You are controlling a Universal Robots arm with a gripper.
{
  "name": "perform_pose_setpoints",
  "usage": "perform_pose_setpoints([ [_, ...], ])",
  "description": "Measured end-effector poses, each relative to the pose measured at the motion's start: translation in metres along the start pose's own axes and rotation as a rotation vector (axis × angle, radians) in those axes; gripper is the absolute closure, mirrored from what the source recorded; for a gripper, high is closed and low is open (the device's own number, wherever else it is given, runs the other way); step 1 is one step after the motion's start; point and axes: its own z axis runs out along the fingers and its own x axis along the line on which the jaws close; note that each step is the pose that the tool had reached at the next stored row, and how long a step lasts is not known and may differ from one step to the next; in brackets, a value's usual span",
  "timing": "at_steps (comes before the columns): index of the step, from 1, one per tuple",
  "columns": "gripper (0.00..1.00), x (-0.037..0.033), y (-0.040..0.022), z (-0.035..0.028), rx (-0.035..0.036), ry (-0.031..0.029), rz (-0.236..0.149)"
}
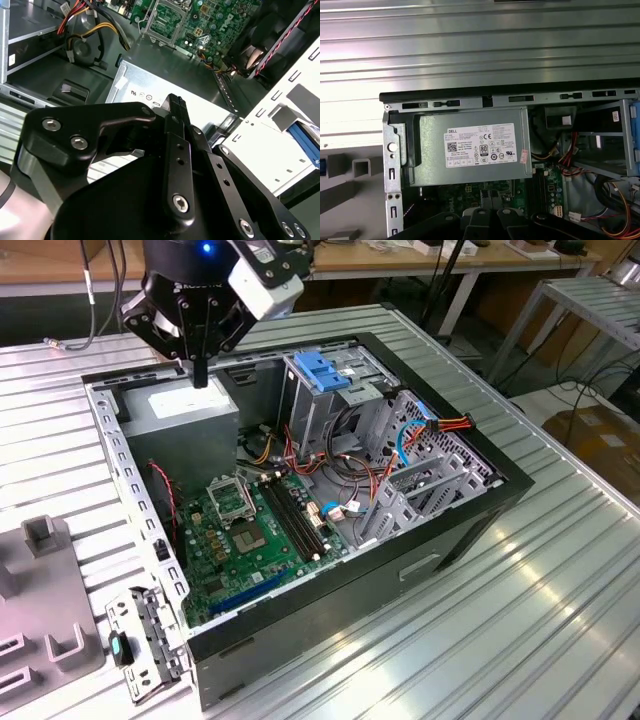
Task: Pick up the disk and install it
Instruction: 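Reach for the disk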
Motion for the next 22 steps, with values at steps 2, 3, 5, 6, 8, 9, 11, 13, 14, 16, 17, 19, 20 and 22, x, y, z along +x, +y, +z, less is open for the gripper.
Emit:
perform_pose_setpoints([
  [2, 0.89, 0.0009, -0.0001, 0.0000, 0.0000, 0.0001, 0.000],
  [3, 0.89, 0.0016, -0.0001, 0.0000, 0.0000, 0.0003, 0.000],
  [5, 0.89, 0.0026, -0.0002, 0.0000, 0.0000, 0.0004, 0.000],
  [6, 0.89, 0.0032, -0.0003, 0.0000, 0.0000, 0.0005, 0.000],
  [8, 0.89, 0.0041, -0.0003, 0.0000, 0.0001, 0.0006, 0.000],
  [9, 0.89, 0.0046, -0.0004, 0.0000, 0.0000, 0.0007, 0.000],
  [11, 0.89, 0.0055, -0.0004, 0.0001, 0.0000, 0.0009, 0.000],
  [13, 0.89, 0.0065, -0.0005, 0.0000, 0.0001, 0.0011, 0.000],
  [14, 0.89, 0.0069, -0.0005, 0.0000, 0.0001, 0.0011, 0.000],
  [16, 0.89, 0.0078, -0.0006, 0.0001, 0.0001, 0.0012, 0.000],
  [17, 0.89, 0.0085, -0.0006, 0.0000, 0.0001, 0.0014, 0.000],
  [19, 0.89, 0.0094, -0.0007, 0.0001, 0.0001, 0.0016, 0.000],
  [20, 0.89, 0.0103, -0.0008, 0.0001, 0.0001, 0.0018, 0.000],
  [22, 0.89, 0.0115, -0.0009, 0.0001, 0.0002, 0.0021, 0.000],
])
